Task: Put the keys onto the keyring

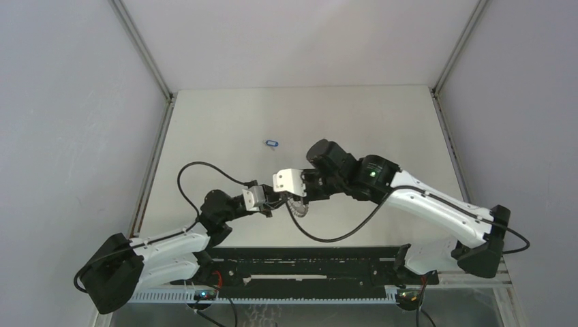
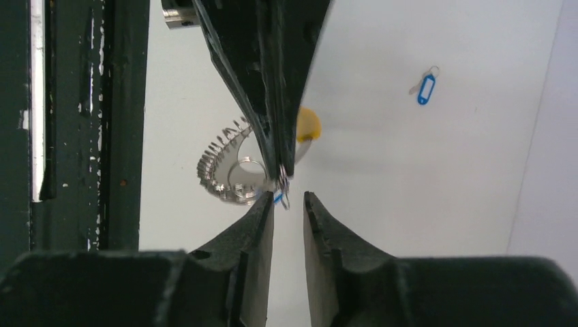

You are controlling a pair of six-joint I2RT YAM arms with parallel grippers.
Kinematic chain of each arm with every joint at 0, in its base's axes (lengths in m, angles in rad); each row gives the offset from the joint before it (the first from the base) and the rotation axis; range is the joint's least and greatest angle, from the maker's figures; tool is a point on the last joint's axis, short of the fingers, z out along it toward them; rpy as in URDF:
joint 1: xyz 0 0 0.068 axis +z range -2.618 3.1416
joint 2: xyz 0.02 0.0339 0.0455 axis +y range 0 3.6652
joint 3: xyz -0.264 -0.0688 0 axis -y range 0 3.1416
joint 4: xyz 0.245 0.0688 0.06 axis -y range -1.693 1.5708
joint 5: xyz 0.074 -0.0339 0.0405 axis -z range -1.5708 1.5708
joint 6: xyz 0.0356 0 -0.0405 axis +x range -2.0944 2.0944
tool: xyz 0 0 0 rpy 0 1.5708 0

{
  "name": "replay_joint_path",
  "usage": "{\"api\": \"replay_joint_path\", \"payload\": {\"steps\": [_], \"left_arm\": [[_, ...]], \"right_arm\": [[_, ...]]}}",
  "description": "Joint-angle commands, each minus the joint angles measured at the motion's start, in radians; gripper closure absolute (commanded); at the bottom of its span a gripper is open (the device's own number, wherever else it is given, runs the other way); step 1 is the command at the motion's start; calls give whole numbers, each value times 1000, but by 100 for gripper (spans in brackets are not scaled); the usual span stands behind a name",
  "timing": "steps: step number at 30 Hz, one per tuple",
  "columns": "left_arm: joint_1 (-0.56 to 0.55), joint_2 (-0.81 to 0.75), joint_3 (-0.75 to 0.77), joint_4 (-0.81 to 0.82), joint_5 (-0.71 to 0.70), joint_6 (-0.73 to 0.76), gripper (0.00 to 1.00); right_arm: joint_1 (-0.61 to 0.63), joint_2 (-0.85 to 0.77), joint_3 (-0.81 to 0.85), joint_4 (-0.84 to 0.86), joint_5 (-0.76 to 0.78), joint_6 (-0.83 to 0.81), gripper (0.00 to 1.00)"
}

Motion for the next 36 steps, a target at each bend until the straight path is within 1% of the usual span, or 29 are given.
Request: {"api": "replay_joint_path", "payload": {"steps": [1, 4, 7, 10, 14, 21, 25, 32, 33, 36], "left_arm": [[-1, -43, 2, 119, -32, -12, 100], [3, -48, -19, 174, -30, -32, 100], [8, -46, -24, 215, -5, -56, 100], [12, -44, -27, 241, 10, -66, 100], [13, -40, -28, 257, 22, -71, 100], [14, -41, -28, 261, 27, -73, 100], [14, -43, -25, 262, 34, -72, 100], [14, -68, -30, 272, 44, -79, 100], [14, -72, -29, 273, 46, -79, 100], [14, -84, -28, 273, 49, -78, 100]], "right_arm": [[-103, -164, -74, 124, -225, 28, 75], [-212, -235, -142, 195, -405, 38, 70], [-285, -257, -173, 247, -548, 42, 68], [-314, -237, -173, 257, -608, 42, 67], [-319, -208, -173, 273, -660, 40, 66], [-319, -173, -173, 292, -709, 44, 68], [-321, -161, -173, 303, -724, 50, 74], [-337, -144, -173, 283, -735, 59, 98], [-338, -142, -173, 280, -735, 59, 100], [-339, -140, -173, 273, -745, 61, 100]]}}
